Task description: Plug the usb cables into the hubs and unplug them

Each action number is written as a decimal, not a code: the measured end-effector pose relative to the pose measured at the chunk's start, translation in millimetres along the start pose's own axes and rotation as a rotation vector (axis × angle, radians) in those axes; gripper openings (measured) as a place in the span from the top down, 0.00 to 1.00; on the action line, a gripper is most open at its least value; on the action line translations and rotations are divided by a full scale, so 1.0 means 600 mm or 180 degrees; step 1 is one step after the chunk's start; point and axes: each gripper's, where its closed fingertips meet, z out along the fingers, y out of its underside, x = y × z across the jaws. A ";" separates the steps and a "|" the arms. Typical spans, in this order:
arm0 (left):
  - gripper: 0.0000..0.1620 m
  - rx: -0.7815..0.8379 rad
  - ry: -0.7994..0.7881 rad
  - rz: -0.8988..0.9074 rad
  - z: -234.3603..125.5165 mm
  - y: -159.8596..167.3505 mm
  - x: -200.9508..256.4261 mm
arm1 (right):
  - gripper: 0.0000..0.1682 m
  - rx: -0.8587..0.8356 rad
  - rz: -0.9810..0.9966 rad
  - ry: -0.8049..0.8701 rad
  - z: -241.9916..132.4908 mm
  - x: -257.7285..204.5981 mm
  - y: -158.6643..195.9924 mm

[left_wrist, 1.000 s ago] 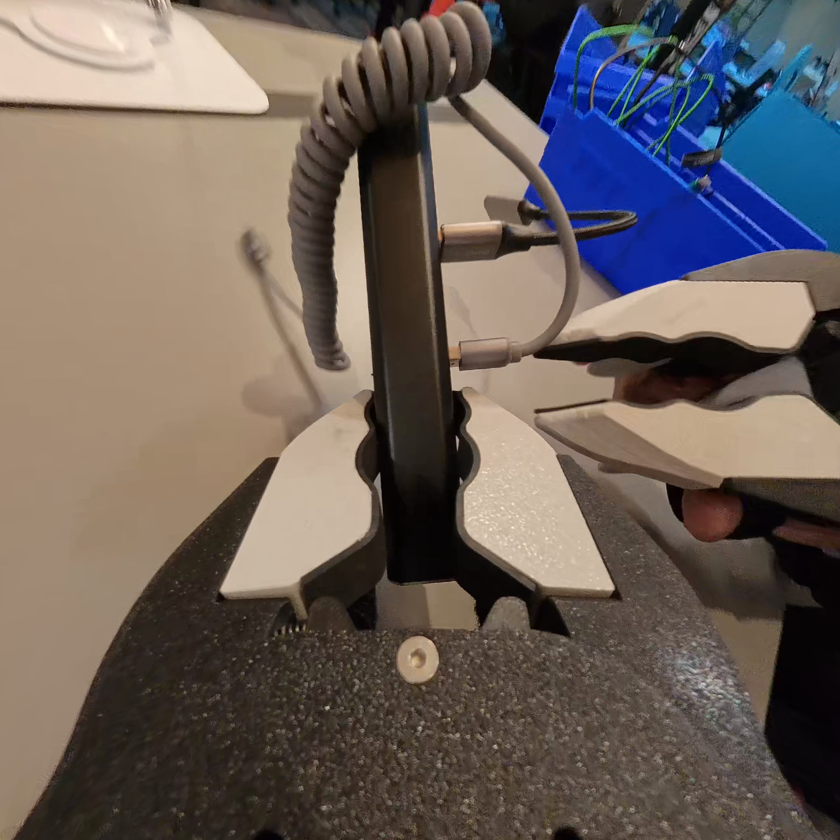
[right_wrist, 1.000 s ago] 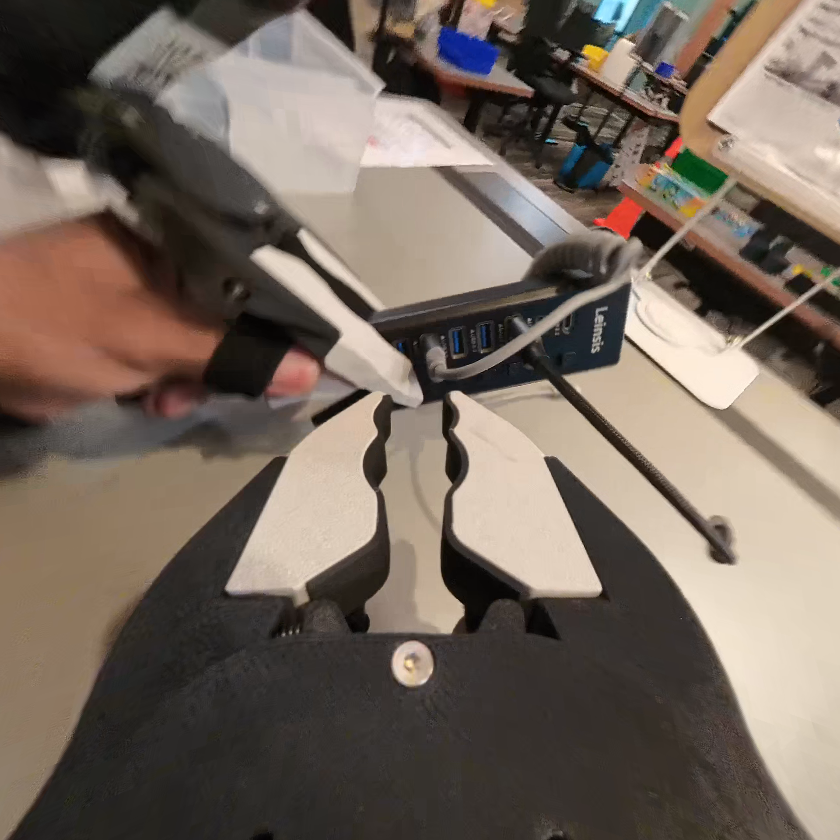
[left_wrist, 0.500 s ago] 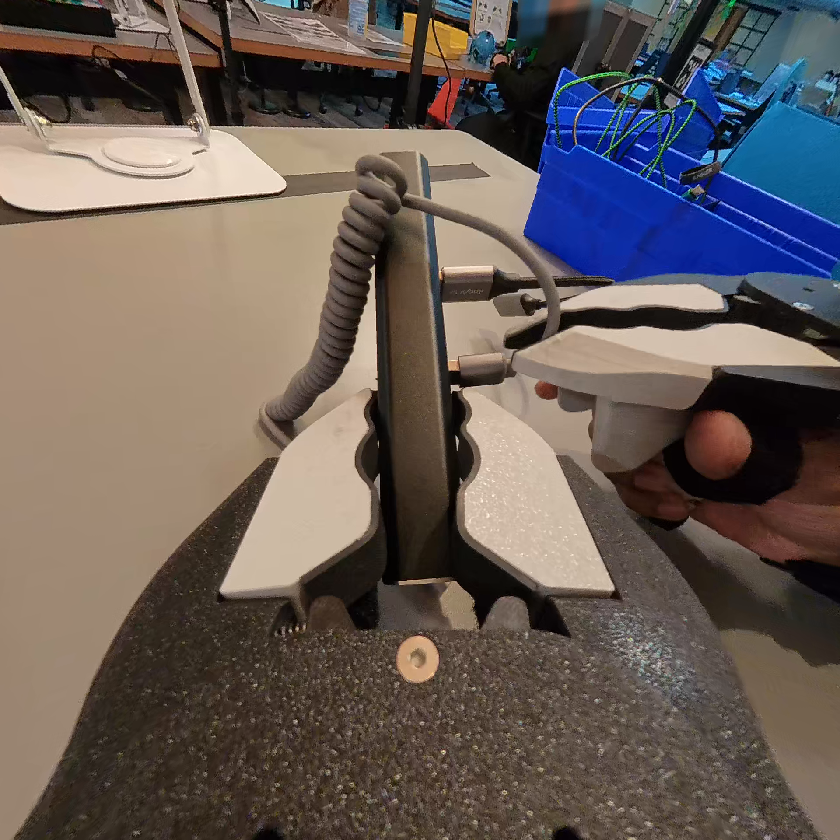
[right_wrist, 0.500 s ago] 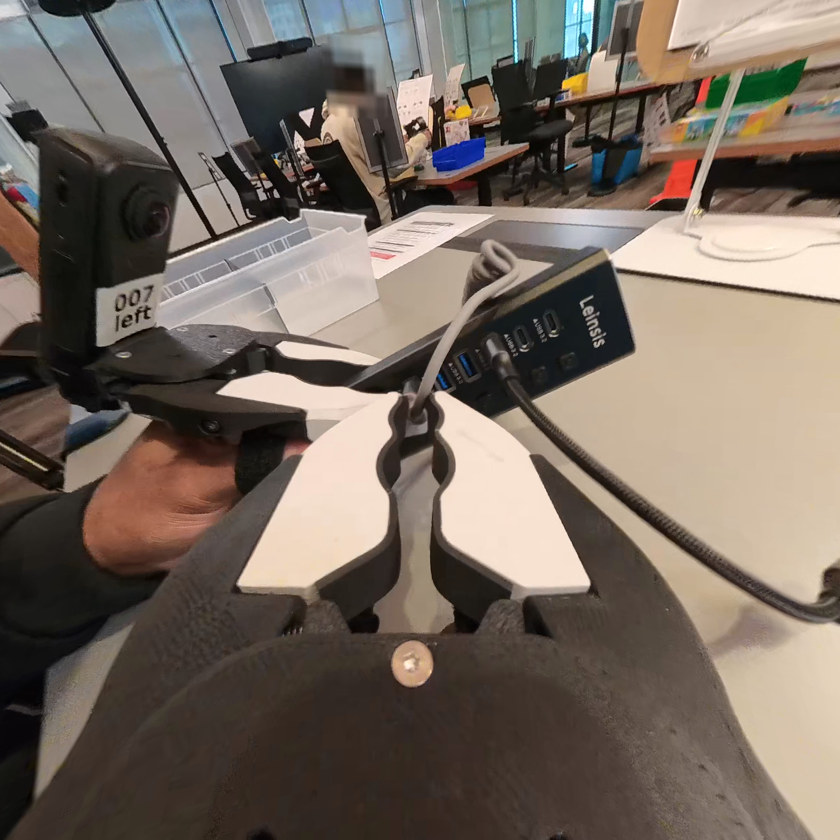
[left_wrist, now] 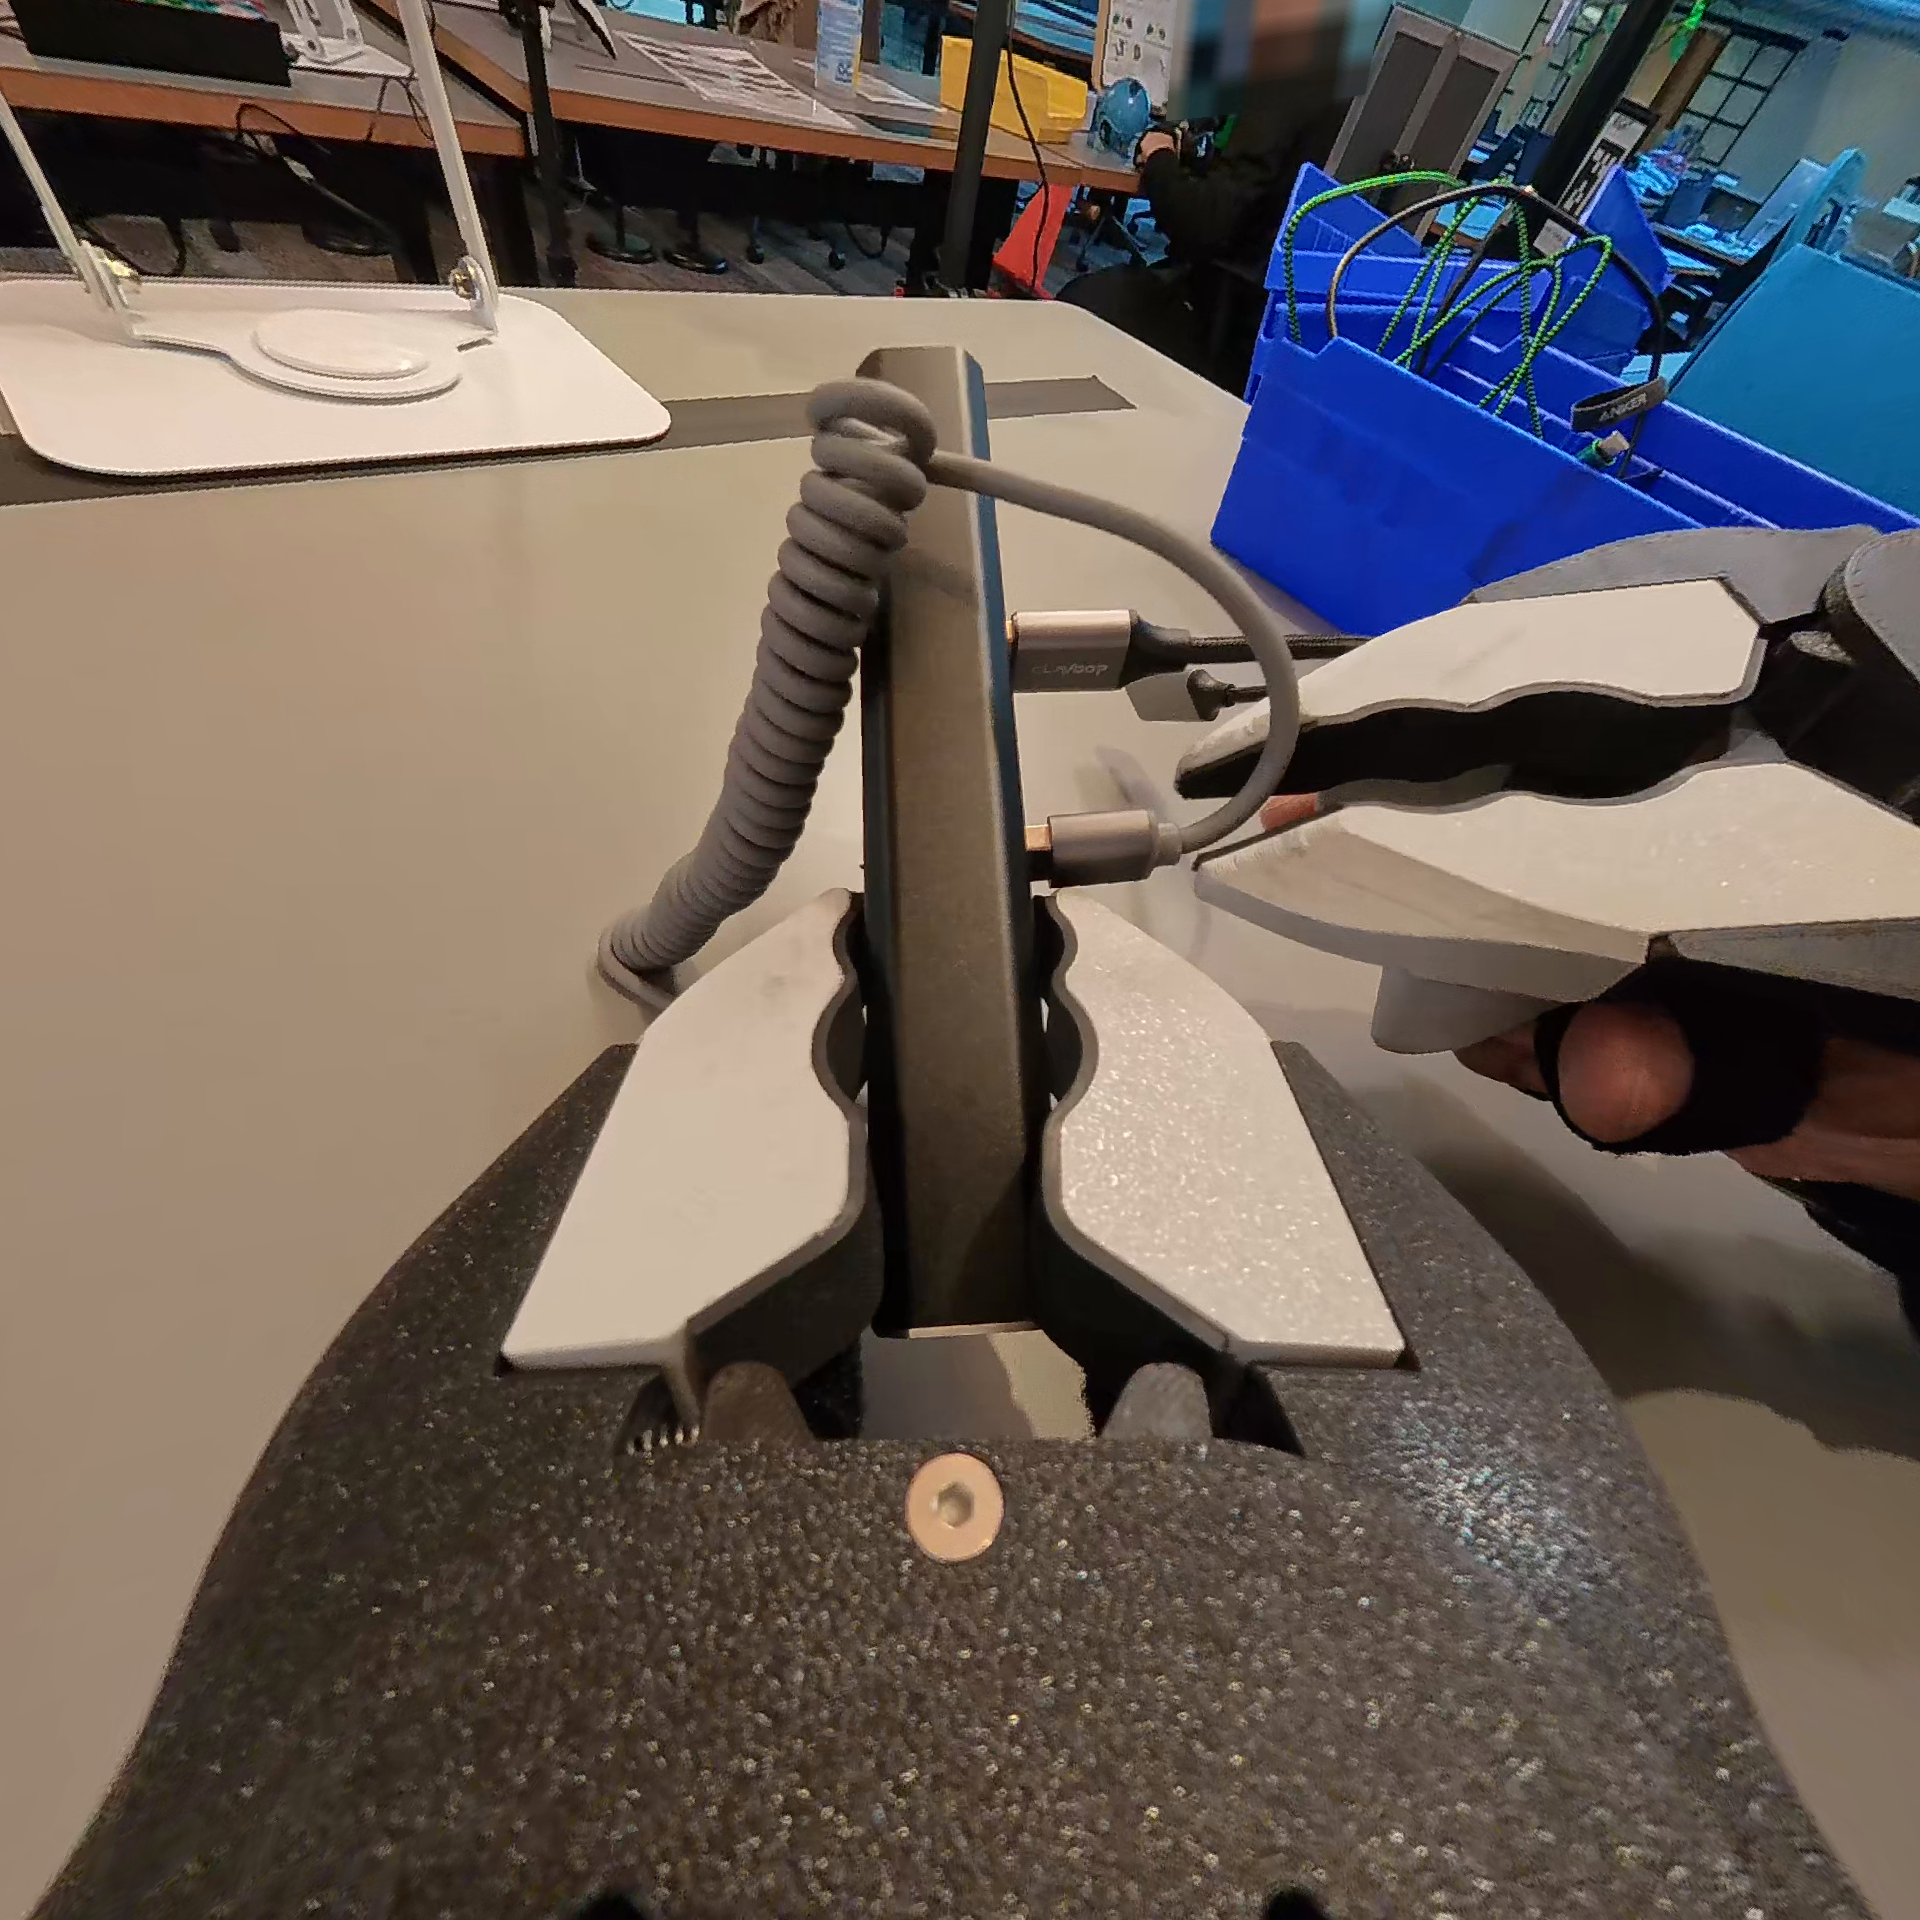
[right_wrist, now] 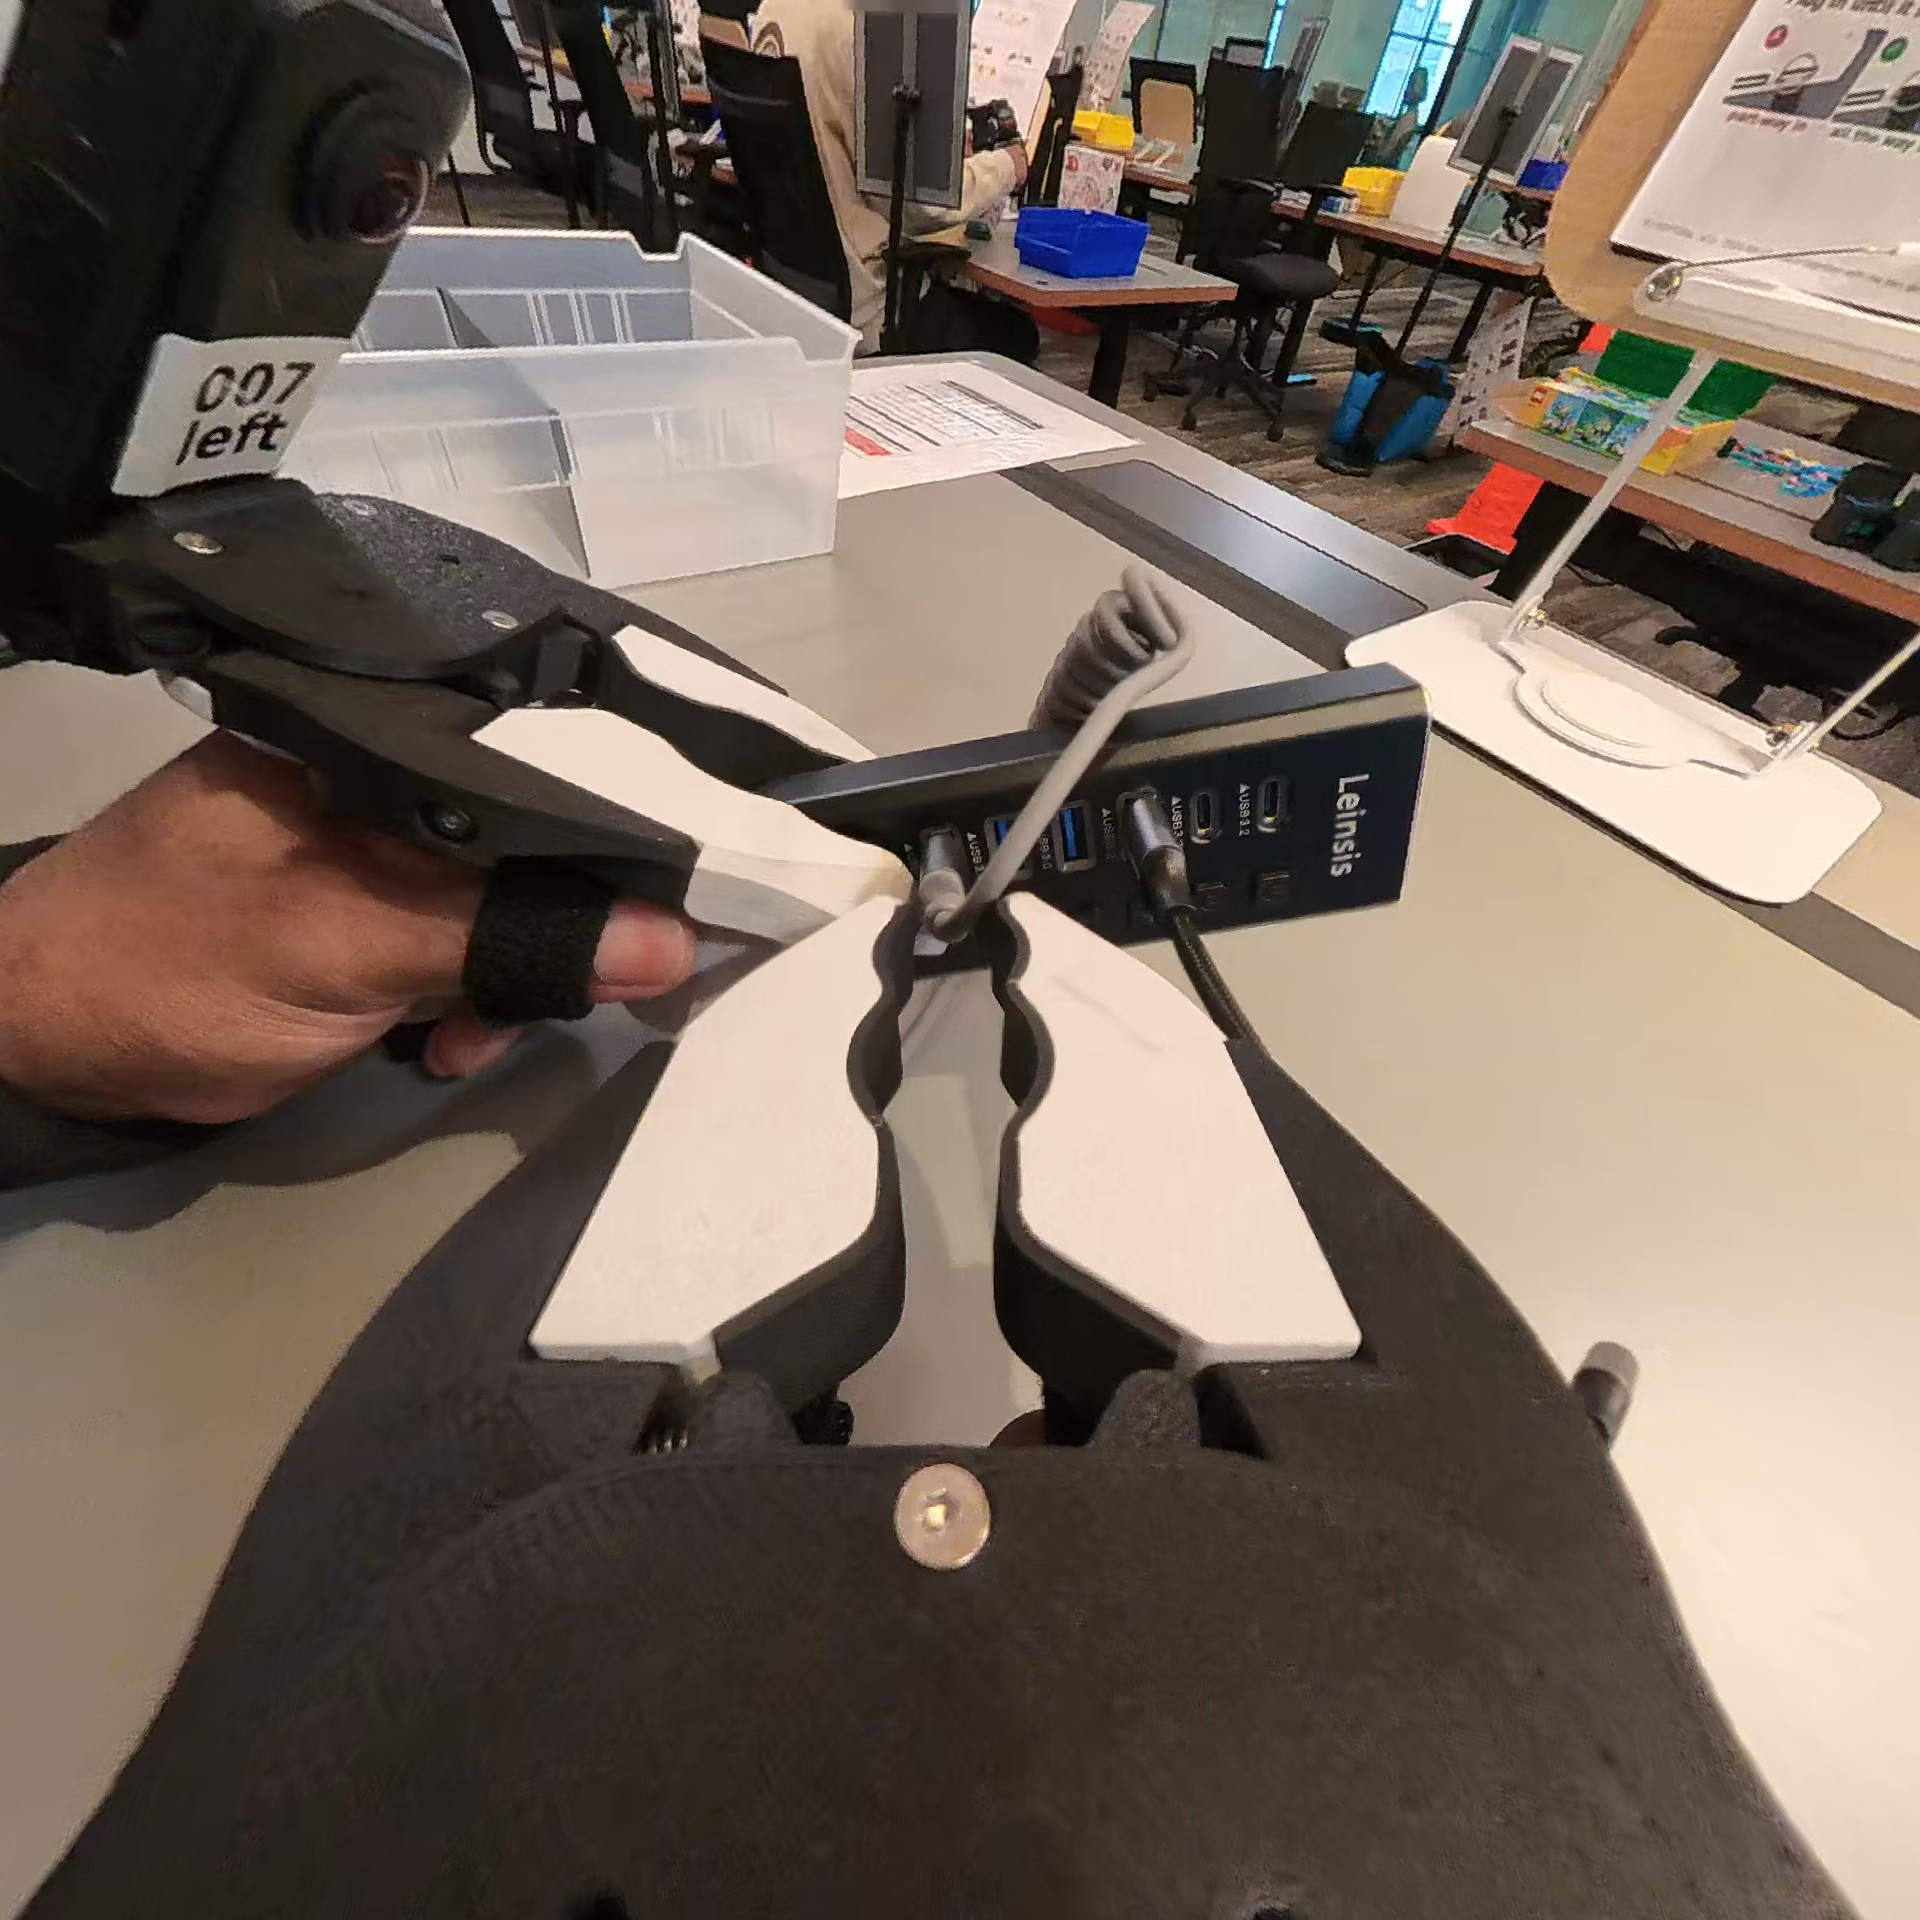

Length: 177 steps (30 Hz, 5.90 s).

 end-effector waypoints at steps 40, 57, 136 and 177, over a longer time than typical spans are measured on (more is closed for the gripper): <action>0.81 -0.0157 0.0374 0.0197 -0.006 0.008 0.029 | 0.95 -0.0233 -0.0444 -0.0234 0.007 -0.011 0.008; 0.81 -0.0068 0.0688 -0.1196 -0.011 -0.010 -0.013 | 0.84 -0.0441 -0.0718 -0.0363 -0.027 -0.017 0.039; 0.80 -0.0465 0.2719 -0.1889 -0.027 0.016 0.164 | 0.84 -0.0546 0.1584 0.0627 -0.381 0.625 0.038; 0.47 0.1427 0.1959 -0.0745 -0.129 -0.080 0.151 | 0.54 0.1240 0.1734 0.0222 -0.333 0.129 -0.051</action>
